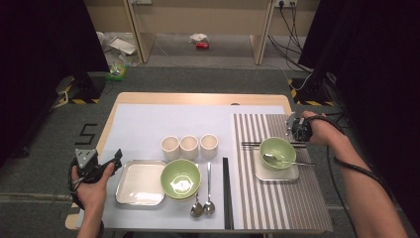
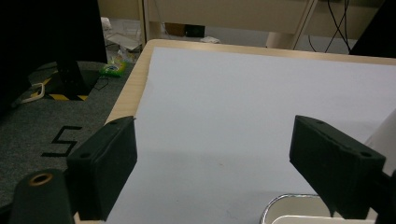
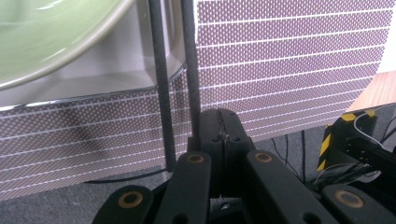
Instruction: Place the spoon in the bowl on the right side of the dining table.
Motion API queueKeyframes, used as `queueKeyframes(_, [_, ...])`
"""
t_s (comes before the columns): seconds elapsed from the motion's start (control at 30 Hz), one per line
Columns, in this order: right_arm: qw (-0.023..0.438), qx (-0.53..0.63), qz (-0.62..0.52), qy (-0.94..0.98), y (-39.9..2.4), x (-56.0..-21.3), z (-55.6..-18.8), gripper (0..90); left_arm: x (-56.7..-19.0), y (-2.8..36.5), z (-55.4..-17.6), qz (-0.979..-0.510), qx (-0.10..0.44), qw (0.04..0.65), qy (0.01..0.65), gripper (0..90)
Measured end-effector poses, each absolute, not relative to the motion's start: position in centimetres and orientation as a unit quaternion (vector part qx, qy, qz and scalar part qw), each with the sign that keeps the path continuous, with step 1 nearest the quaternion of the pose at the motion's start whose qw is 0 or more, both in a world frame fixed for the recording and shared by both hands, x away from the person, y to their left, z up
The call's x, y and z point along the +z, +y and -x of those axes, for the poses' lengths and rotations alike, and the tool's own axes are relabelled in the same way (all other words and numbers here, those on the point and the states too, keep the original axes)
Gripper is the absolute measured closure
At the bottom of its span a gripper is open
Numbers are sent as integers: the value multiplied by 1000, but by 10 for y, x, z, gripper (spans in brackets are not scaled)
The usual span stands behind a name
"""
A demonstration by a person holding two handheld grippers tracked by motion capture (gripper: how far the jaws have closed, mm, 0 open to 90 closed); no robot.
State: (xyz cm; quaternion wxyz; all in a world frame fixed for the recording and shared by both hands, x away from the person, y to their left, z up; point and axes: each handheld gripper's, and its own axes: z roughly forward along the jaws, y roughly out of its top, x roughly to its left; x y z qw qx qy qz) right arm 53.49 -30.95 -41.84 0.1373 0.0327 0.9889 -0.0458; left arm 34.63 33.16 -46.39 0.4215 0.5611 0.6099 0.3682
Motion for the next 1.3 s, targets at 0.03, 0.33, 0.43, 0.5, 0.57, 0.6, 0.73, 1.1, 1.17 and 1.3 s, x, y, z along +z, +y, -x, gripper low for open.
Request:
queueKeyframes(0.03, [137, -46, -33, 989, -310, -418, -535, 900, -464, 332, -346, -561, 368, 421, 610, 140])
queueKeyframes(0.33, [137, -45, -30, 989, -301, -426, -537, 900, -464, 332, -346, -562, 367, 421, 610, 140])
queueKeyframes(0.43, [137, -46, -28, 989, -300, -428, -537, 900, -464, 332, -346, -562, 368, 420, 610, 140])
queueKeyframes(0.5, [136, -47, -26, 989, -300, -428, -537, 900, -465, 332, -346, -562, 367, 421, 610, 140])
queueKeyframes(0.57, [134, -49, -19, 990, -299, -428, -537, 900, -465, 332, -346, -562, 367, 421, 610, 140])
queueKeyframes(0.6, [134, -49, -19, 990, -299, -428, -537, 900, -465, 332, -346, -562, 367, 421, 610, 140])
queueKeyframes(0.73, [131, -45, -14, 990, -298, -429, -536, 900, -465, 331, -346, -563, 367, 420, 610, 140])
queueKeyframes(1.1, [125, -43, 8, 991, -293, -429, -536, 900, -465, 332, -346, -561, 366, 421, 611, 140])
queueKeyframes(1.17, [122, -41, 2, 992, -293, -429, -535, 900, -465, 332, -346, -561, 367, 421, 611, 140])
queueKeyframes(1.3, [122, -40, 10, 992, -294, -429, -535, 900, -464, 332, -346, -561, 367, 420, 611, 140])
